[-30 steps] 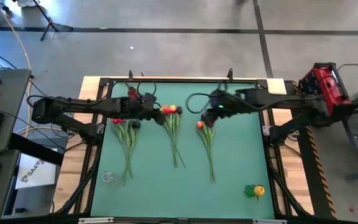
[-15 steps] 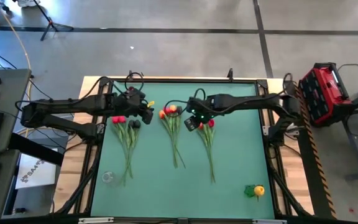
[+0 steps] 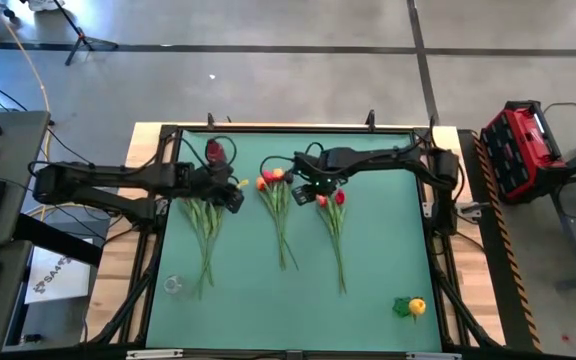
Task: Sort flowers into vase by color
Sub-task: Put the orange flower into the green vase
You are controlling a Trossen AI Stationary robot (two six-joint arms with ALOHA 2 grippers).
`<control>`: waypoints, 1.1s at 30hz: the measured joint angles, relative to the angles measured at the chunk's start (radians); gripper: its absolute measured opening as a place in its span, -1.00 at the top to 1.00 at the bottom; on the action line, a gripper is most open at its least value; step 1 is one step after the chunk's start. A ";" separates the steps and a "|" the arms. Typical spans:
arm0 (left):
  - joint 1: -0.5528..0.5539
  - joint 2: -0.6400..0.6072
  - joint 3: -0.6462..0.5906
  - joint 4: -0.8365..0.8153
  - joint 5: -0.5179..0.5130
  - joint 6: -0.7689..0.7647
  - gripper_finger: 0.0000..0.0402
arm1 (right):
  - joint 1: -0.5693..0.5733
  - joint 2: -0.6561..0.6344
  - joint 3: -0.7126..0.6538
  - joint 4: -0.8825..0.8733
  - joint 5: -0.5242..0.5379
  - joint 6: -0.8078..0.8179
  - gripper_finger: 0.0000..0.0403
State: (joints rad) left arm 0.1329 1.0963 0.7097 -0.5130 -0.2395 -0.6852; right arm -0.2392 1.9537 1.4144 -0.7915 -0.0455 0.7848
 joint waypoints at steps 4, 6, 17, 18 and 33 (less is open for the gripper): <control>-0.020 -0.003 -0.079 0.077 0.043 -0.068 0.41 | 0.006 0.010 0.015 -0.078 0.022 -0.028 0.12; -0.030 -0.003 -0.095 0.092 0.043 -0.084 0.41 | 0.012 0.012 0.014 -0.140 0.047 -0.044 0.12; -0.043 -0.003 -0.097 0.094 0.009 -0.080 0.41 | 0.043 0.008 0.005 -0.258 0.046 -0.067 0.12; -0.043 -0.003 -0.097 0.094 0.009 -0.080 0.41 | 0.051 0.008 0.005 -0.258 0.036 -0.058 0.12; -0.042 -0.003 -0.097 0.093 0.001 -0.070 0.41 | 0.248 0.002 0.010 -0.282 -0.014 0.103 0.12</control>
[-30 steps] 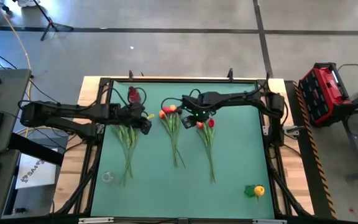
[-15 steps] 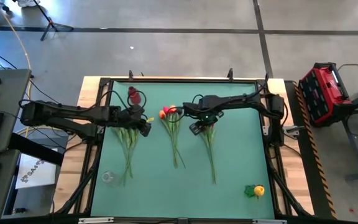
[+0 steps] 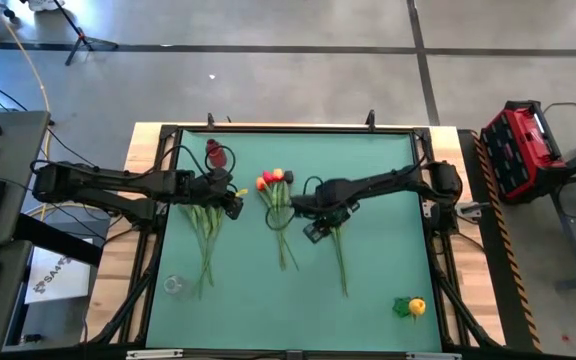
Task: Sort flowers into vase by color
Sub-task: Put the orange flower into the green vase
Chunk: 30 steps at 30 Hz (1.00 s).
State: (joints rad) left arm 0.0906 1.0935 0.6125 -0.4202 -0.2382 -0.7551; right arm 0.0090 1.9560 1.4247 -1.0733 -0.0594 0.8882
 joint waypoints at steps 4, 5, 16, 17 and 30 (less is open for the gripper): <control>0.000 0.000 0.000 0.000 -0.003 0.000 0.41 | 0.044 0.001 0.000 0.001 0.003 0.050 0.13; 0.000 0.000 0.000 0.000 -0.008 0.002 0.41 | 0.052 0.004 0.000 0.001 0.010 0.059 0.13; 0.001 0.000 0.000 -0.002 -0.010 0.018 0.41 | 0.108 0.070 -0.001 0.023 -0.020 0.147 0.13; 0.001 0.000 0.000 -0.002 -0.010 0.018 0.41 | 0.110 0.070 -0.001 0.015 -0.020 0.157 0.14; 0.001 0.000 0.000 -0.010 0.000 0.051 0.41 | 0.105 0.060 -0.121 0.162 -0.071 0.214 0.45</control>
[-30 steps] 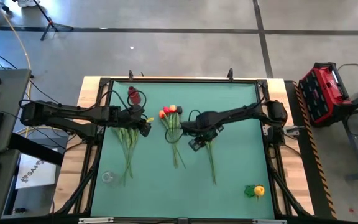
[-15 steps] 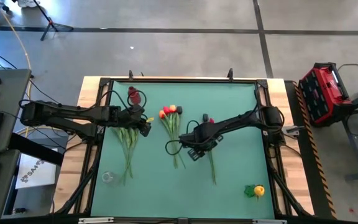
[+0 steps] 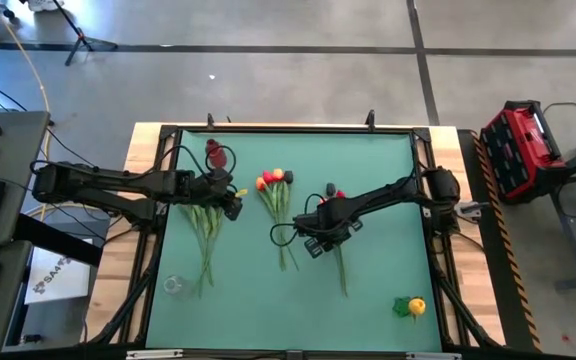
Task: Sort flowers into vase by color
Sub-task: Put the orange flower into the green vase
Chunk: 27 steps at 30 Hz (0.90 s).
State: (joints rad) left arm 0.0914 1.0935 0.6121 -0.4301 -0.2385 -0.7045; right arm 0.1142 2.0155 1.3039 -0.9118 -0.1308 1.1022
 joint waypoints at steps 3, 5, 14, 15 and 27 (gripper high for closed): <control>0.000 0.000 0.000 0.000 0.004 0.000 0.41 | -0.009 0.001 -0.006 0.004 0.001 -0.003 0.53; 0.000 0.000 0.000 0.000 0.004 0.000 0.41 | -0.018 0.002 -0.006 0.007 -0.001 -0.008 0.62; 0.000 0.000 0.000 0.000 0.012 0.002 0.41 | -0.005 -0.036 -0.011 0.012 0.148 0.016 0.96; 0.000 0.000 0.000 0.000 0.012 0.002 0.41 | 0.002 -0.048 -0.014 0.013 0.190 0.024 0.96; -0.001 0.000 0.000 0.010 0.012 0.001 0.41 | 0.114 -0.437 -0.011 0.009 0.653 0.140 1.00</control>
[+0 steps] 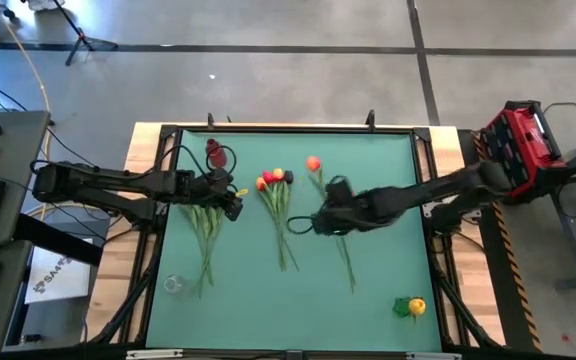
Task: Sort flowers into vase by color
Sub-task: Put the orange flower into the green vase
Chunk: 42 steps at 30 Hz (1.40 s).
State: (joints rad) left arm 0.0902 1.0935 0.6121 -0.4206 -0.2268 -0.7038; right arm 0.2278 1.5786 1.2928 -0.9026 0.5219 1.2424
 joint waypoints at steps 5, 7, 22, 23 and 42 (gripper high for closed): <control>-0.002 0.000 0.000 0.002 0.004 -0.038 0.41 | 0.087 -0.185 0.000 -0.036 0.223 -0.028 1.00; -0.006 0.000 0.000 0.008 0.003 -0.053 0.41 | 0.127 -0.251 0.001 -0.050 0.299 -0.075 1.00; -0.115 0.000 0.000 0.444 -0.112 -0.148 0.41 | 0.536 -0.510 0.001 -0.325 0.511 -0.082 1.00; -0.124 0.000 0.000 0.453 -0.140 -0.160 0.41 | 0.571 -0.517 0.001 -0.352 0.534 -0.054 1.00; -0.311 0.006 0.000 0.500 -0.385 -0.362 0.72 | 1.197 -0.489 0.001 -0.537 0.577 0.302 1.00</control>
State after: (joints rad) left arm -0.2209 1.0996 0.6121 0.0793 -0.6114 -1.0661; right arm 1.4247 1.0895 1.2938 -1.4393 1.0985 1.5445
